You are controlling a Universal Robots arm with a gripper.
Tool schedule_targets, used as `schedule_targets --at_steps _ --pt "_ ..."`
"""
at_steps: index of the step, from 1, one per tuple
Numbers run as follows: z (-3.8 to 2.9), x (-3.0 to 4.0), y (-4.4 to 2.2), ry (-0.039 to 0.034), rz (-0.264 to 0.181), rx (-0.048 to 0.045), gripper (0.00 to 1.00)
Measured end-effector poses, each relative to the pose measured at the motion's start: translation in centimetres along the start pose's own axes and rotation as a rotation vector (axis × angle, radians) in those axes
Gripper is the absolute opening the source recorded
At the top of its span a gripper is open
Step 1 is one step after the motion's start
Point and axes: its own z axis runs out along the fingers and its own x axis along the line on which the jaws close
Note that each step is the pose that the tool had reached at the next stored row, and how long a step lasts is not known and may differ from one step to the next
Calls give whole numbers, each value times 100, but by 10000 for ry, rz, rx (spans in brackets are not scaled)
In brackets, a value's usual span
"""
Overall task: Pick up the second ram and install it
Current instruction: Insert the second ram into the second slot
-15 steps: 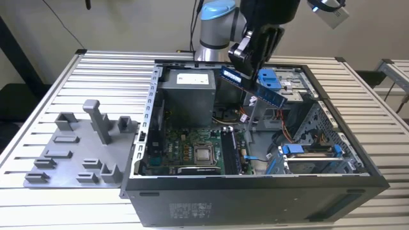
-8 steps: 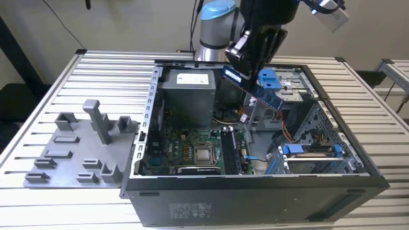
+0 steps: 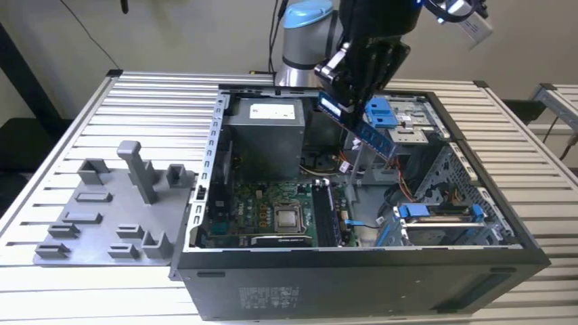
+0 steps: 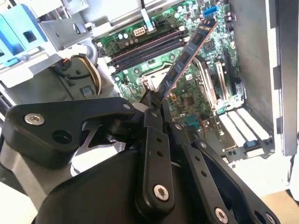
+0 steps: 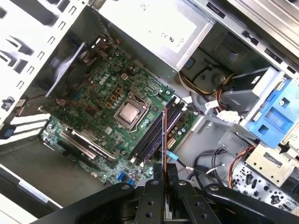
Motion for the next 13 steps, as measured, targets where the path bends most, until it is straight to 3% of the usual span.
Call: schedule_targets --at_steps 13 --pt "46 1 0 6 1356 28 14"
